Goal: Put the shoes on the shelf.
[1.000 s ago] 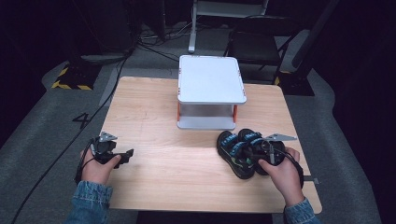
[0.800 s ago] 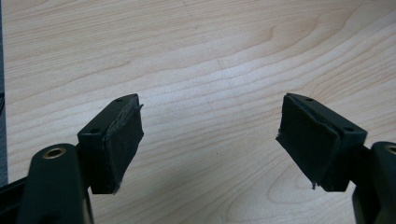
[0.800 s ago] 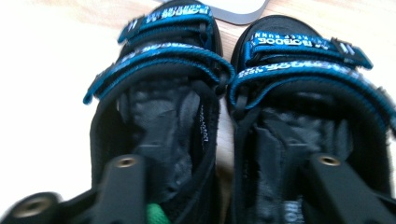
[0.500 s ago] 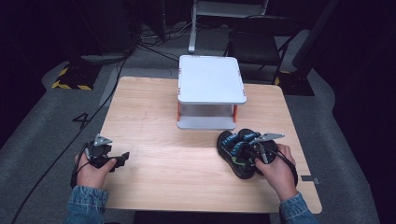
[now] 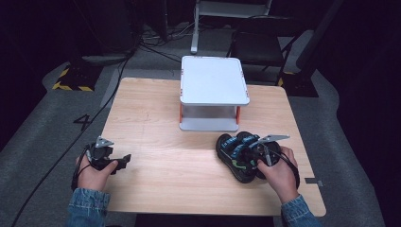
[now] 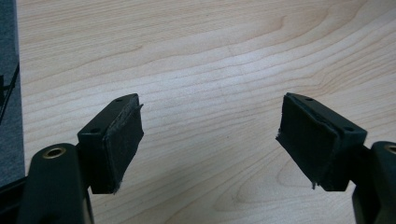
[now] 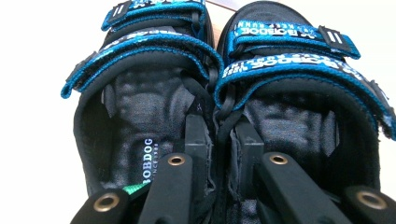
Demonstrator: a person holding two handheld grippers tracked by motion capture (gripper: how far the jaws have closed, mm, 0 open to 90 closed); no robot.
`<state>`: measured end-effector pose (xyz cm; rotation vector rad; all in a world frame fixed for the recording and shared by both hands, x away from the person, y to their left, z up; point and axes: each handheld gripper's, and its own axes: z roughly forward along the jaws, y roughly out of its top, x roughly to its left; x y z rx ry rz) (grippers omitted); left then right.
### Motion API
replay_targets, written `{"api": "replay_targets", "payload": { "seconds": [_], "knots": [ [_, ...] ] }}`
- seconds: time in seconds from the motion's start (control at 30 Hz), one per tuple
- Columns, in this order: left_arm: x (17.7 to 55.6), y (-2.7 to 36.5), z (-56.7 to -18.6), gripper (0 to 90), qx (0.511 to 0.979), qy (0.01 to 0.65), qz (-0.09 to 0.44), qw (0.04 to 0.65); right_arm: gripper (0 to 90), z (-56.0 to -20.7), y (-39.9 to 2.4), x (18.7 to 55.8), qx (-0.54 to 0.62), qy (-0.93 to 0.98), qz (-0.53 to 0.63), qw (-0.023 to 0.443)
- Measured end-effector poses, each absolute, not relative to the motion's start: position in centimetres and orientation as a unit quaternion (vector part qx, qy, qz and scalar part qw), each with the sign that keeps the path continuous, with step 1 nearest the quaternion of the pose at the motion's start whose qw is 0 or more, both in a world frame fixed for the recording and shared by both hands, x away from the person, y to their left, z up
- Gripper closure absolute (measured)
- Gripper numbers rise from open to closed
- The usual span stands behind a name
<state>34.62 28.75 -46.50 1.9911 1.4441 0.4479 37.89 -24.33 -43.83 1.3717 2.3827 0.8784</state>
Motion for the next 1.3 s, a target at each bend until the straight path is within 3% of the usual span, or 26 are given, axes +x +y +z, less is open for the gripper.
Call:
{"api": "replay_targets", "payload": {
  "seconds": [0.47, 0.63, 0.83, 0.93, 1.3],
  "knots": [
    [34.1, 28.6, -45.9, 22.1, 0.757, 0.53, 0.184, 0.335, 79.9, -41.8, -21.4, 38.5, 0.506, 0.78, 0.338, 0.146],
    [32.4, 27.6, -45.6, 22.1, 0.771, 0.497, 0.194, 0.348, 79.9, -41.6, -19.3, 40.0, 0.51, 0.778, 0.332, 0.154],
    [30.5, 27.2, -45.1, 22.1, 0.759, 0.488, 0.176, 0.394, 79.8, -40.9, -16.0, 42.6, 0.518, 0.768, 0.335, 0.171],
    [29.7, 27.4, -44.7, 22.1, 0.753, 0.484, 0.192, 0.402, 79.7, -40.6, -14.6, 43.8, 0.524, 0.764, 0.333, 0.177],
    [29.1, 27.4, -44.7, 22.1, 0.748, 0.476, 0.194, 0.419, 79.3, -41.2, -11.0, 48.0, 0.545, 0.739, 0.344, 0.198]
  ]
}}
